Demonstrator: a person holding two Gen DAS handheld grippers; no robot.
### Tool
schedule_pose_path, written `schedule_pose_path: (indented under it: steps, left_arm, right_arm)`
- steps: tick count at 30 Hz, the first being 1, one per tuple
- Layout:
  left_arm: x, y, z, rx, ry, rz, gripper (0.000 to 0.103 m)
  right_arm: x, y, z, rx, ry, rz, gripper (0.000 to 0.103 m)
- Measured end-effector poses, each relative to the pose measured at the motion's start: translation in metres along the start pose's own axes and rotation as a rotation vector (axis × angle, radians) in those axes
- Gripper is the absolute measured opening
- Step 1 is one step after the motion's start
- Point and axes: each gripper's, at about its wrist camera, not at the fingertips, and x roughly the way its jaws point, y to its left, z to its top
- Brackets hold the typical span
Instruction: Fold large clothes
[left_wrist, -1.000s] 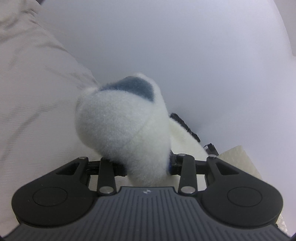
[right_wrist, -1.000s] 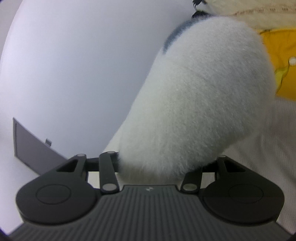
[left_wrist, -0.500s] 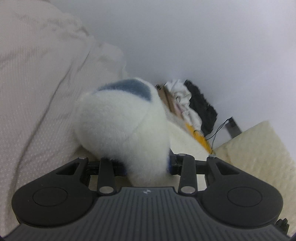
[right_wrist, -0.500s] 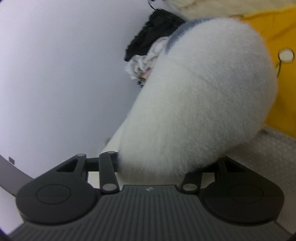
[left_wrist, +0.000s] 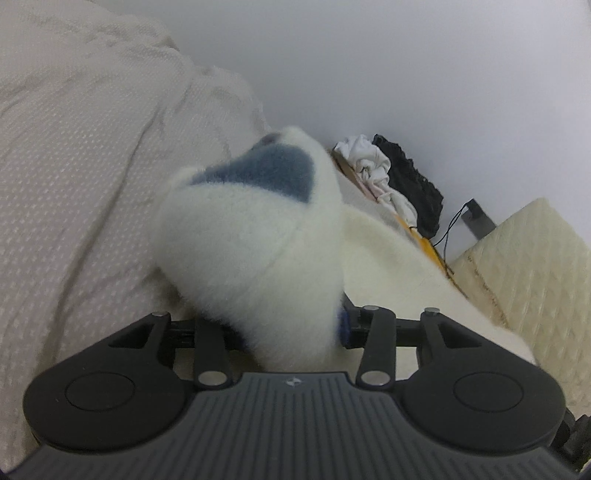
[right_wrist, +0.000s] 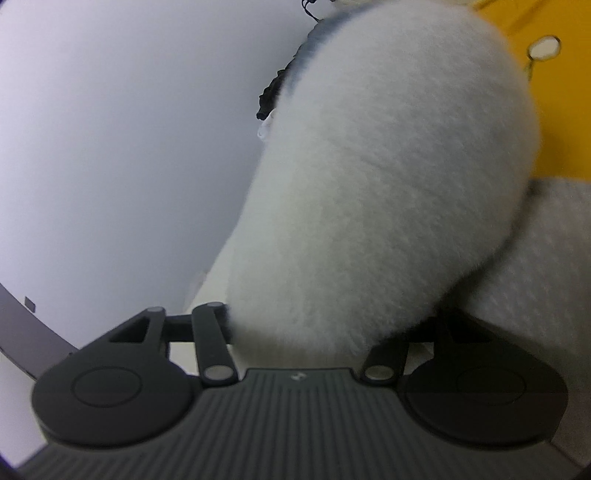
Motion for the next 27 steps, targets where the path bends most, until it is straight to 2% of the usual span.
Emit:
schedule_pose_path:
  steps: [4,7,10,11,14,18,21,27]
  left_arm:
    - [-0.003,-0.004,-0.007,0.054,0.000,0.033,0.053]
    - [-0.004,-0.004,-0.006,0.035,0.016,0.038,0.054]
    - [-0.006,-0.002,0.000,-0.001,0.064,0.050,0.059]
    - [-0.008,-0.002,0.002,-0.005,0.081,0.057,0.062]
    - [-0.018,-0.008,0.004,0.043,0.132,0.105,0.064]
    - [-0.043,-0.020,0.004,0.112,0.167,0.177,0.064]
    - [-0.070,-0.039,0.007,0.181,0.142,0.225,0.064]
    - [-0.135,-0.095,0.023,0.270,0.099,0.201,0.064]
  right_arm:
    - [0.005,-0.005,-0.005,0.004,-0.022,0.018,0.059]
    - [0.007,-0.007,-0.005,0.011,-0.022,0.019,0.060]
    - [0.001,-0.014,0.007,0.033,0.005,0.009,0.062]
    - [-0.009,-0.020,-0.002,0.042,0.017,0.000,0.064]
    - [-0.016,-0.018,0.000,0.072,0.054,-0.050,0.072]
    - [-0.038,-0.006,-0.004,0.062,0.104,-0.092,0.072]
    - [-0.059,0.008,-0.009,0.028,0.123,-0.106,0.072]
    - [-0.118,0.043,0.002,-0.066,0.102,-0.082,0.072]
